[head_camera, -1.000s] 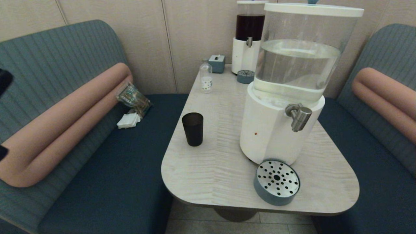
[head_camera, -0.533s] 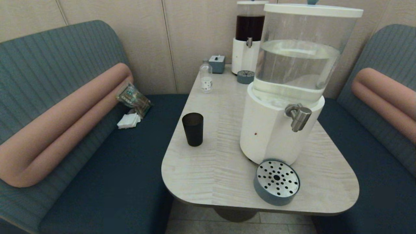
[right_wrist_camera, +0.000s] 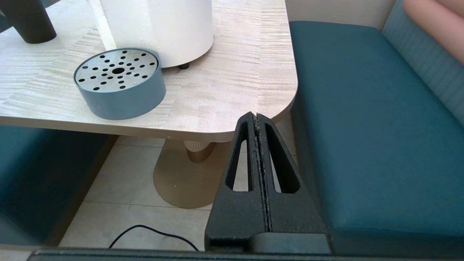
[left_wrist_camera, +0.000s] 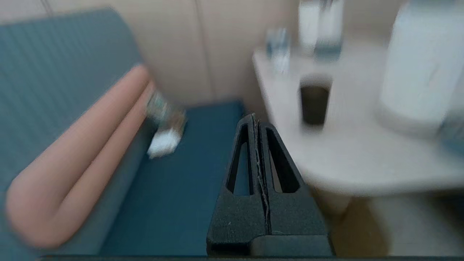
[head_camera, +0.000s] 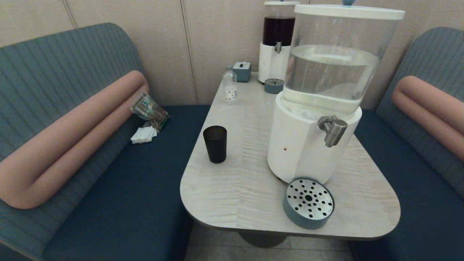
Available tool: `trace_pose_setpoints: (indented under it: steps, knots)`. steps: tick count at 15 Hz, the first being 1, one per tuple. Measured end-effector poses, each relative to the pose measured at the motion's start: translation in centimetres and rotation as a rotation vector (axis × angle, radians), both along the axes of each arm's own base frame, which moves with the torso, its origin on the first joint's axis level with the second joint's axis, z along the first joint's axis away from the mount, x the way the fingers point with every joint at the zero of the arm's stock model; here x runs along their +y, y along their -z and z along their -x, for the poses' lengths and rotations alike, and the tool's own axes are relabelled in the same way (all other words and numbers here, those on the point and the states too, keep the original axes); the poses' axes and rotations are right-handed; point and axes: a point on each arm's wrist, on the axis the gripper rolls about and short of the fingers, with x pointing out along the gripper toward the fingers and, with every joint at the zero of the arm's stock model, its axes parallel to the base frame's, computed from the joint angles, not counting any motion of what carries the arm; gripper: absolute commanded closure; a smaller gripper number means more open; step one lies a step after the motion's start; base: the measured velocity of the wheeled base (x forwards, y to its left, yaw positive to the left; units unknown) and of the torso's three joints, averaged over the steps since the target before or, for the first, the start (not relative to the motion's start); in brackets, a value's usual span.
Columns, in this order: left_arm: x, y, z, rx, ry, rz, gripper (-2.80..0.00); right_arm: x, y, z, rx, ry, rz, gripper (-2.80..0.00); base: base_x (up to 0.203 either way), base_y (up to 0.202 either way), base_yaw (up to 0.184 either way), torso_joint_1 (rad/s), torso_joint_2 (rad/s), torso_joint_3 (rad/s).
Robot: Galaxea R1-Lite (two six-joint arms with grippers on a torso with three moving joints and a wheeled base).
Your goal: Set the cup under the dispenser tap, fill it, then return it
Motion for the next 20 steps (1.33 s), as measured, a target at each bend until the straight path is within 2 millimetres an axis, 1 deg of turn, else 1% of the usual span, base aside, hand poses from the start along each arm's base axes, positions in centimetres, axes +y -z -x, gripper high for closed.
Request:
trace_pose_setpoints:
  steps: [3, 5, 6, 9, 12, 16, 20]
  knots:
    - [0.0, 4.5, -1.4, 0.095, -0.015, -0.052, 0.0, 0.0, 0.0, 0.0, 0.0, 0.0, 0.0, 0.0, 0.0, 0.0, 0.0, 0.0, 0.0, 0.0]
    - [0.0, 6.2, -1.8, 0.179, -0.017, -0.048, 0.0, 0.0, 0.0, 0.0, 0.0, 0.0, 0.0, 0.0, 0.0, 0.0, 0.0, 0.0, 0.0, 0.0]
    - [0.0, 6.6, -1.8, 0.208, -0.033, -0.031, 0.0, 0.0, 0.0, 0.0, 0.0, 0.0, 0.0, 0.0, 0.0, 0.0, 0.0, 0.0, 0.0, 0.0]
    - [0.1, 7.2, -1.8, 0.255, -0.055, 0.033, 0.0, 0.0, 0.0, 0.0, 0.0, 0.0, 0.001, 0.0, 0.0, 0.0, 0.0, 0.0, 0.0, 0.0]
    - [0.2, 7.3, -1.9, 0.266, -0.074, 0.101, 0.0, 0.0, 0.0, 0.0, 0.0, 0.0, 0.0, 0.0, 0.0, 0.0, 0.0, 0.0, 0.0, 0.0]
    - [0.2, 7.8, -1.8, 0.323, -0.107, 0.101, 0.0, 0.0, 0.0, 0.0, 0.0, 0.0, 0.001, 0.0, 0.0, 0.0, 0.0, 0.0, 0.0, 0.0]
    - [0.2, 7.7, -1.8, 0.314, -0.103, 0.103, 0.0, 0.0, 0.0, 0.0, 0.0, 0.0, 0.0, 0.0, 0.0, 0.0, 0.0, 0.0, 0.0, 0.0]
